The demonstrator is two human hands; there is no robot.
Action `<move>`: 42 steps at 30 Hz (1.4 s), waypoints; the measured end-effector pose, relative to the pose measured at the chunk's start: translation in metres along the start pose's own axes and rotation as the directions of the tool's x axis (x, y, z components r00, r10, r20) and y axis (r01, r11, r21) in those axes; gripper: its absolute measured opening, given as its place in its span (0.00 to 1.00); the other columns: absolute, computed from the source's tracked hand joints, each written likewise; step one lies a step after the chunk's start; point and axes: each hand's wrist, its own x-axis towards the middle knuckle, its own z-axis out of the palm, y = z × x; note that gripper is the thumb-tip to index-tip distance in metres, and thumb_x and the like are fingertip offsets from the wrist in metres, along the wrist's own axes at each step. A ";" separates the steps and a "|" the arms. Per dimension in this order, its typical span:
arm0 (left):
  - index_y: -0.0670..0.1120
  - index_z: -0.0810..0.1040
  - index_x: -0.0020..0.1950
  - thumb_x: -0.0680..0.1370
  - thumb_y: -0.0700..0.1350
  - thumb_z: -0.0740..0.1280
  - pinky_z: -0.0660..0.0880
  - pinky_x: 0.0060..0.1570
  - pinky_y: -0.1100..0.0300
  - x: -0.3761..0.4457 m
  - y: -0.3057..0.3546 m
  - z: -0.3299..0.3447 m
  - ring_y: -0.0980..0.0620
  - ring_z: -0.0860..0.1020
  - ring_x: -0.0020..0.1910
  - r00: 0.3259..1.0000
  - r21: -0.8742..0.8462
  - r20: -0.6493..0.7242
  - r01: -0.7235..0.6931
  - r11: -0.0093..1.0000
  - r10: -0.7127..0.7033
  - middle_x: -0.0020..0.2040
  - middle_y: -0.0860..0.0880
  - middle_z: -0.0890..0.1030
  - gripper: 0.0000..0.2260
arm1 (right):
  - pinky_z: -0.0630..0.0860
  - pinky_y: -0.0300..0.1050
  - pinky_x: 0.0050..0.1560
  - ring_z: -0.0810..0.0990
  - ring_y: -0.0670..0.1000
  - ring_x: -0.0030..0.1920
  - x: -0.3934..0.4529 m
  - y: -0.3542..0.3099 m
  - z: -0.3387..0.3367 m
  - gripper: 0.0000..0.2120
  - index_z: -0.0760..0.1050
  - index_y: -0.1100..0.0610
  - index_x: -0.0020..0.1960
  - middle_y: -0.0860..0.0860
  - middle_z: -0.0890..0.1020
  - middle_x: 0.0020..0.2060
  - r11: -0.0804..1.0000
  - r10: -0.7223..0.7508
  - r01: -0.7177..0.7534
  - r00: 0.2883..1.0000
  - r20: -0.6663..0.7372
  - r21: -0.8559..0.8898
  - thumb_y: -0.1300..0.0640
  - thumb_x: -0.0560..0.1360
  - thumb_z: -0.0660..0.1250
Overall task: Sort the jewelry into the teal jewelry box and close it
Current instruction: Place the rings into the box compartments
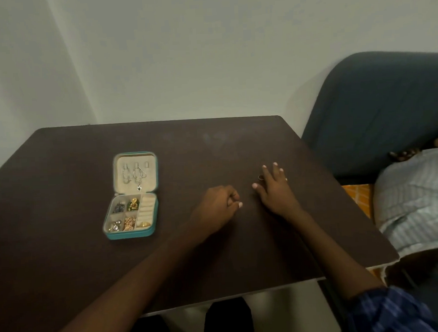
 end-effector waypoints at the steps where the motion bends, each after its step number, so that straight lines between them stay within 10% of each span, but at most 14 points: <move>1: 0.45 0.79 0.48 0.75 0.46 0.68 0.68 0.43 0.64 0.001 0.001 0.001 0.56 0.74 0.41 1.000 0.006 0.002 -0.002 1.000 0.002 0.43 0.49 0.80 0.06 | 0.47 0.56 0.73 0.45 0.61 0.76 0.003 -0.002 0.003 0.31 0.50 0.56 0.76 0.60 0.47 0.76 0.999 -0.013 0.014 1.000 0.029 -0.040 0.45 0.80 0.55; 26: 0.47 0.77 0.44 0.75 0.46 0.67 0.67 0.42 0.63 -0.037 -0.030 -0.038 0.55 0.75 0.41 0.990 0.039 -0.124 0.075 0.996 -0.070 0.41 0.53 0.78 0.03 | 0.40 0.50 0.74 0.46 0.57 0.76 -0.050 -0.115 0.066 0.29 0.48 0.58 0.76 0.57 0.50 0.76 0.936 -0.338 0.352 0.917 0.214 -0.028 0.55 0.79 0.55; 31: 0.47 0.78 0.45 0.75 0.46 0.66 0.67 0.43 0.62 -0.049 -0.037 -0.043 0.54 0.76 0.44 0.988 -0.004 -0.125 0.087 0.996 -0.086 0.44 0.50 0.80 0.03 | 0.56 0.46 0.73 0.61 0.55 0.73 -0.062 -0.133 0.078 0.27 0.63 0.61 0.71 0.57 0.66 0.72 0.966 -0.248 0.232 0.955 0.163 0.115 0.55 0.75 0.64; 34: 0.46 0.78 0.46 0.76 0.44 0.66 0.65 0.43 0.64 -0.054 -0.039 -0.046 0.56 0.74 0.43 0.983 -0.008 -0.166 0.072 0.997 -0.072 0.45 0.50 0.80 0.03 | 0.46 0.49 0.75 0.53 0.57 0.75 -0.061 -0.139 0.077 0.27 0.56 0.61 0.74 0.59 0.58 0.75 0.948 -0.316 0.312 0.920 0.233 0.056 0.56 0.78 0.59; 38: 0.45 0.78 0.49 0.77 0.42 0.64 0.70 0.44 0.63 -0.058 -0.043 -0.051 0.56 0.75 0.44 0.957 -0.095 -0.279 0.060 0.994 -0.084 0.44 0.52 0.78 0.05 | 0.50 0.49 0.75 0.52 0.54 0.76 -0.067 -0.129 0.061 0.26 0.54 0.57 0.76 0.55 0.57 0.75 0.871 -0.442 0.399 0.891 0.103 0.288 0.56 0.80 0.56; 42: 0.45 0.80 0.51 0.76 0.40 0.64 0.71 0.47 0.61 -0.064 -0.054 -0.048 0.52 0.77 0.46 0.967 -0.074 -0.234 0.083 0.994 -0.099 0.47 0.48 0.80 0.07 | 0.64 0.39 0.62 0.72 0.56 0.64 -0.067 -0.104 0.052 0.20 0.70 0.61 0.66 0.57 0.75 0.63 0.909 -0.365 0.370 0.929 -0.059 0.195 0.53 0.77 0.61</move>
